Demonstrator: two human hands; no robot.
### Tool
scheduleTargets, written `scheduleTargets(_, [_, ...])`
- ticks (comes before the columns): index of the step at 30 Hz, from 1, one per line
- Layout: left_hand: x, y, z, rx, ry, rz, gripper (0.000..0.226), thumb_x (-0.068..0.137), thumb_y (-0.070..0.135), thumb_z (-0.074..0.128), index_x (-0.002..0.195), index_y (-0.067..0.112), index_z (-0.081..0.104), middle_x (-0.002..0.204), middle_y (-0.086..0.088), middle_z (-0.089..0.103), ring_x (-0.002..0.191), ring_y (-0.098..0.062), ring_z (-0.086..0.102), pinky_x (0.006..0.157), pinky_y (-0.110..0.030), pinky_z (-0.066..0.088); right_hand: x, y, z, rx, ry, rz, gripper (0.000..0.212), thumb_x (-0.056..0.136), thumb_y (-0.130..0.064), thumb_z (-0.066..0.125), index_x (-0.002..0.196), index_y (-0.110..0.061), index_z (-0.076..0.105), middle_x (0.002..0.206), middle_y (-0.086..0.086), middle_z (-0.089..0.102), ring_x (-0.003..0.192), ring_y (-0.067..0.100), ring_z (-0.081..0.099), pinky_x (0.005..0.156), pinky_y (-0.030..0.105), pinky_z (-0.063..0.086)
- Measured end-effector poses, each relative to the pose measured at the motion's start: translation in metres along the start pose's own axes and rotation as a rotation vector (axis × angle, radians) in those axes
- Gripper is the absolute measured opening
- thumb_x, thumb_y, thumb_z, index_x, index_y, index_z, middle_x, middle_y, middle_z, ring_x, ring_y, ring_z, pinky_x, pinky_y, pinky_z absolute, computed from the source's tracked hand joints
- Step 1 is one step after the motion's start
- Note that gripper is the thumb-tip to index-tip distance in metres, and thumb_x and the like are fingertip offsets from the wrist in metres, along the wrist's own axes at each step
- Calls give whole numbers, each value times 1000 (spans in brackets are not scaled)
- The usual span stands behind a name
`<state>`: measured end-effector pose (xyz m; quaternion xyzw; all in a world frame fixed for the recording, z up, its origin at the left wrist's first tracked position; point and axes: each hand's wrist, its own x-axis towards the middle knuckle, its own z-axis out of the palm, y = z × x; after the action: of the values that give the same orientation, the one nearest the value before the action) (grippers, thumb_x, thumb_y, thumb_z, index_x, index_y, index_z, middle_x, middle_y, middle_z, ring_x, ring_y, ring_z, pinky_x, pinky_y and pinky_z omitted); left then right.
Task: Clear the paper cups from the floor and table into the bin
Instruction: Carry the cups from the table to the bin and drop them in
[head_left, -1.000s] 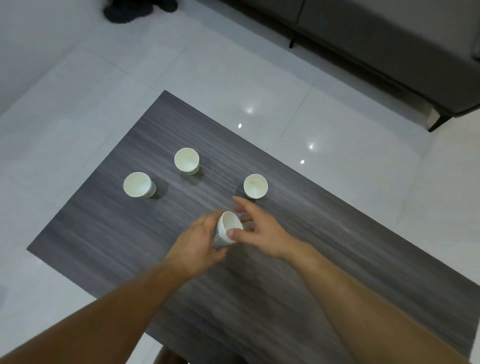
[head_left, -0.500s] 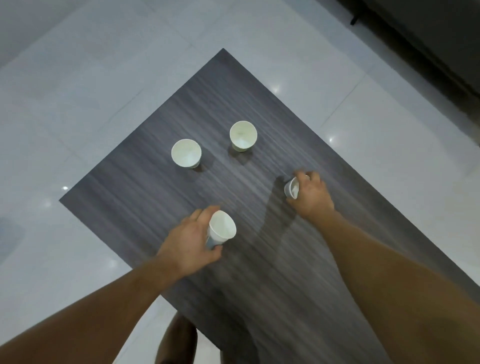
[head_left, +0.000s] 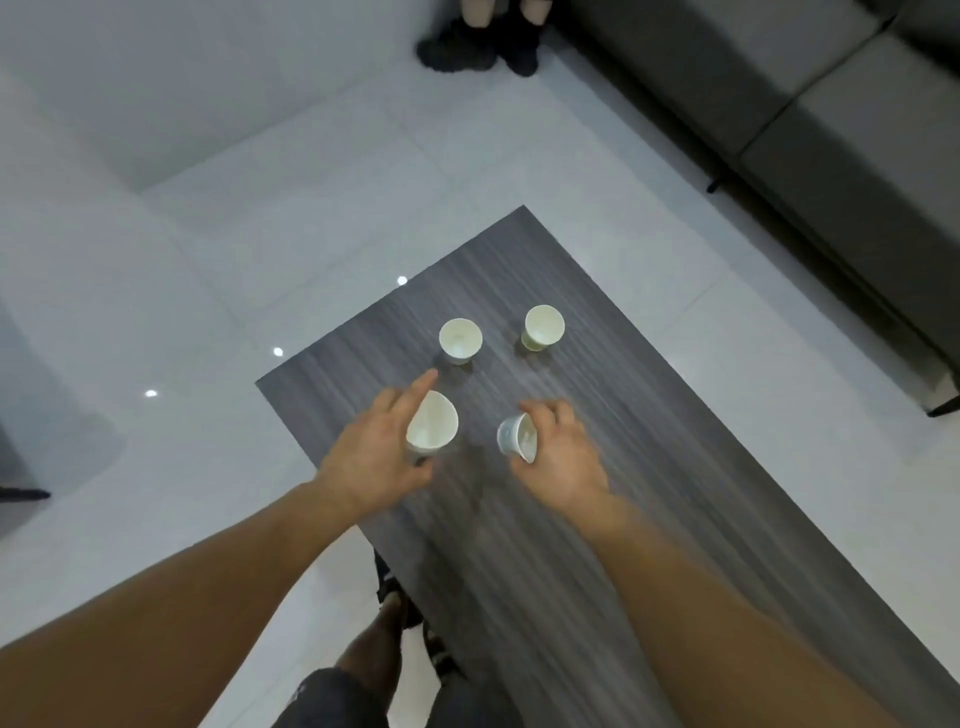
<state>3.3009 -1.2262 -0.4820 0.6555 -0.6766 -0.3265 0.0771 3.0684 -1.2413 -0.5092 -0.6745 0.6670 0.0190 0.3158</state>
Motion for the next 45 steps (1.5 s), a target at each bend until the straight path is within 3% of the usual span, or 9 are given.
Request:
scheduleTargets(8, [-169,-18,-41,-41,313,-239,88,75,39,73,147,29,24,132,2,38,107,-20,54,82,-23,42,-87,-92,6,-122,-122,-356,66,84,-31,66,144,-29,37,140,1,35,122,24,43,96,35,42])
scheduleTargets(14, [-327,-37,-40,-92,536,-532,90,74,45,73,147,24,25,133,0,37,109,-21,53,83,-28,45,-163,-158,29,-248,-246,-603,70,83,-29,68,145,-27,36,140,3,36,123,26,43,97,35,41])
scheduleTargets(26, [-676,-21,63,-305,1053,-1147,85,73,45,69,146,26,28,131,7,38,109,-17,52,87,-29,47,-415,-293,164,-574,-473,-1285,72,81,-31,64,146,-31,34,141,-1,34,122,23,42,94,33,44])
scheduleTargets(36, [-966,93,254,-433,1349,-1685,84,72,39,73,142,29,28,131,6,38,108,-19,52,84,-28,47,-751,-252,308,-814,-733,-1819,72,81,-33,64,146,-32,33,141,-1,35,122,24,44,96,36,46])
scheduleTargets(40, [-1043,145,319,-486,1441,-1886,89,71,37,71,145,35,22,125,5,35,100,-18,50,80,-29,48,-858,-218,348,-896,-831,-2010,72,81,-33,64,146,-32,33,141,-1,35,121,23,44,94,34,46])
scheduleTargets(45, [-1106,183,382,-553,1513,-2127,84,72,39,72,144,33,28,124,3,35,96,-17,49,82,-31,51,-960,-188,398,-1006,-928,-2202,73,82,-35,64,147,-33,31,141,0,34,121,22,43,95,33,46])
